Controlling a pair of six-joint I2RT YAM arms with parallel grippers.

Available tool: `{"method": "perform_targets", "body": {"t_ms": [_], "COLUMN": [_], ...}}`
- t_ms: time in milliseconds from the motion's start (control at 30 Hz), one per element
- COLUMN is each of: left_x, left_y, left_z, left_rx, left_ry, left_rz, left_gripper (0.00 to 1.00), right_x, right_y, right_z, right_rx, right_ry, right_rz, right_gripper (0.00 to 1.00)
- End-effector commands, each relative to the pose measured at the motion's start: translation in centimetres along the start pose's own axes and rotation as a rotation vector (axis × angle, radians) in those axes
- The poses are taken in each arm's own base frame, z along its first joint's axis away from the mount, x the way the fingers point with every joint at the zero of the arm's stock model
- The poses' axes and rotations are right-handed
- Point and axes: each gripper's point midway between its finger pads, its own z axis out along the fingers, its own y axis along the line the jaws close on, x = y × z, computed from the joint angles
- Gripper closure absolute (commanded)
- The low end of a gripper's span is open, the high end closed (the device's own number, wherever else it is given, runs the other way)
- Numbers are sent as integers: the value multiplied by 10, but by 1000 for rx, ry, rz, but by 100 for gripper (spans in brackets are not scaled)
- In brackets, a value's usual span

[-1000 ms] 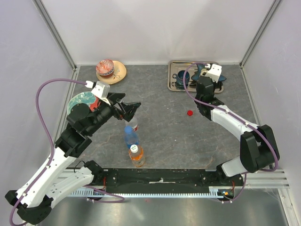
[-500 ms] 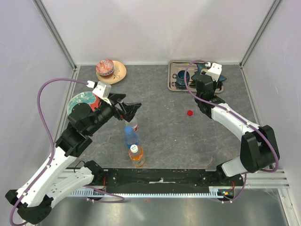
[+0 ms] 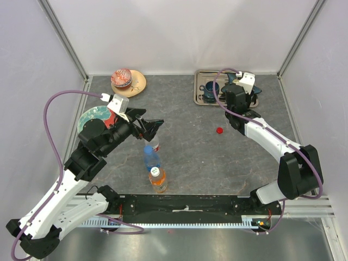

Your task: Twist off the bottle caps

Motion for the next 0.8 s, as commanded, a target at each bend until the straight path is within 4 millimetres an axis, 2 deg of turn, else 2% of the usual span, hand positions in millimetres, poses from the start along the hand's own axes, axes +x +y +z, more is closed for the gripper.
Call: {"method": "perform_targets", "body": {"t_ms": [0, 133, 400, 567, 767], "left_x": [-8, -8, -8, -7, -7], "left_y": [-3, -4, -5, -5, -4], "left_z": [-2, -1, -1, -2, -1], "left_rx": [15, 18, 23, 24, 22], "left_ry": [-25, -24, -24, -23, -21], "left_rz": [7, 7, 11, 11, 9], "left_gripper": [0, 0, 0, 0, 0], "right_x": [-25, -28, -33, -30, -26], "right_y": [6, 6, 7, 6, 7], "right_z": [-5, -5, -8, -7, -6], "right_rx": [-23, -25, -31, -31, -37], "right_ry": [-31, -31, -38, -32, -24], "right_rz": [48, 50, 57, 49, 42], "right_gripper": [39, 33, 32, 36, 47]}}
